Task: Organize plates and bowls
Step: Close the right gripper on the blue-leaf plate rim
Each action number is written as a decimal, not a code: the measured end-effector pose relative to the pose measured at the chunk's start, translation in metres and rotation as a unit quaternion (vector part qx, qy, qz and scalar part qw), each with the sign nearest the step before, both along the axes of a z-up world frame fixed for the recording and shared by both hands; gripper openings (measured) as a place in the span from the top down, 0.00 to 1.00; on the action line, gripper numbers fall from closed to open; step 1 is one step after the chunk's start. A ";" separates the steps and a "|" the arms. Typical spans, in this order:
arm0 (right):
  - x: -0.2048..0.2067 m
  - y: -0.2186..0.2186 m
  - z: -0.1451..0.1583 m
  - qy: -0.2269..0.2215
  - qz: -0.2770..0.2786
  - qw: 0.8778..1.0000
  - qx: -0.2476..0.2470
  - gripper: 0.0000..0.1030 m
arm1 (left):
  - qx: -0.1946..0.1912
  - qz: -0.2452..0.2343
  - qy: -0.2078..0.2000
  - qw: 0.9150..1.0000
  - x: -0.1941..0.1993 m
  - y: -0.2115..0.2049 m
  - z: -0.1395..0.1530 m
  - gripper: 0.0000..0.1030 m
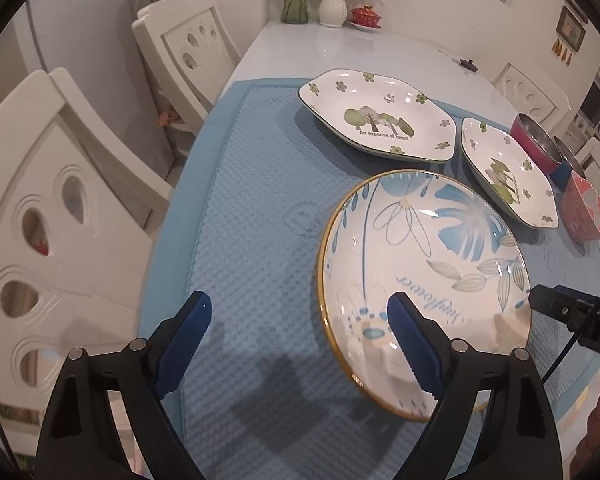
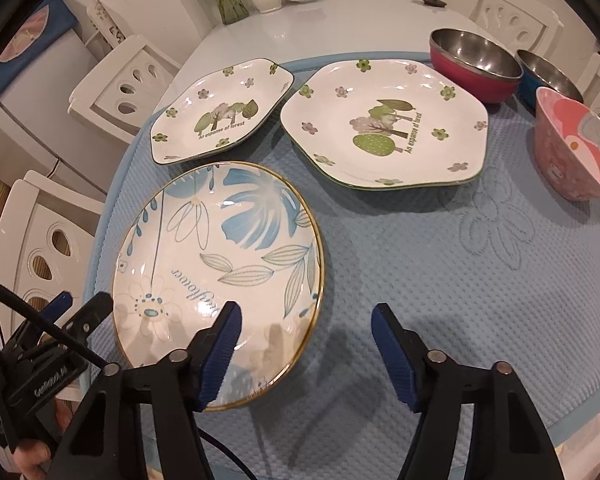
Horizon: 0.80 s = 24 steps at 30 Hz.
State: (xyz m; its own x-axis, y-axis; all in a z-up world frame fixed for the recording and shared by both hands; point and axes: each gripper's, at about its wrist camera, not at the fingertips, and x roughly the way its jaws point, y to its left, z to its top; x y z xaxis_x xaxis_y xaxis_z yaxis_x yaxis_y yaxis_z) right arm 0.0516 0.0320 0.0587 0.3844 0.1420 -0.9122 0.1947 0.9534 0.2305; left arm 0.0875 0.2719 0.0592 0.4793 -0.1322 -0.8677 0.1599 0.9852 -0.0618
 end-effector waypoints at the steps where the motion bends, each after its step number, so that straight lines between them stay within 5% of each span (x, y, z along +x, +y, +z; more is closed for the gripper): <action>1: 0.002 0.000 -0.001 0.001 0.001 1.000 0.002 0.41 | -0.003 -0.001 0.002 1.000 0.003 -0.001 -0.001 0.14; 4: 0.008 0.000 -0.006 0.003 0.004 1.000 0.011 0.49 | -0.011 -0.007 0.006 1.000 0.010 -0.002 -0.005 0.15; 9: 0.016 0.002 -0.017 0.016 0.012 1.000 0.023 0.64 | -0.025 -0.026 0.027 0.999 0.020 -0.007 -0.015 0.33; 17: 0.023 -0.001 -0.029 0.024 0.006 0.999 0.040 0.67 | -0.051 -0.044 0.051 0.996 0.030 -0.008 -0.027 0.61; 24: 0.024 -0.007 -0.035 0.027 -0.002 0.998 0.061 0.72 | -0.076 -0.056 0.058 0.994 0.033 -0.008 -0.033 0.72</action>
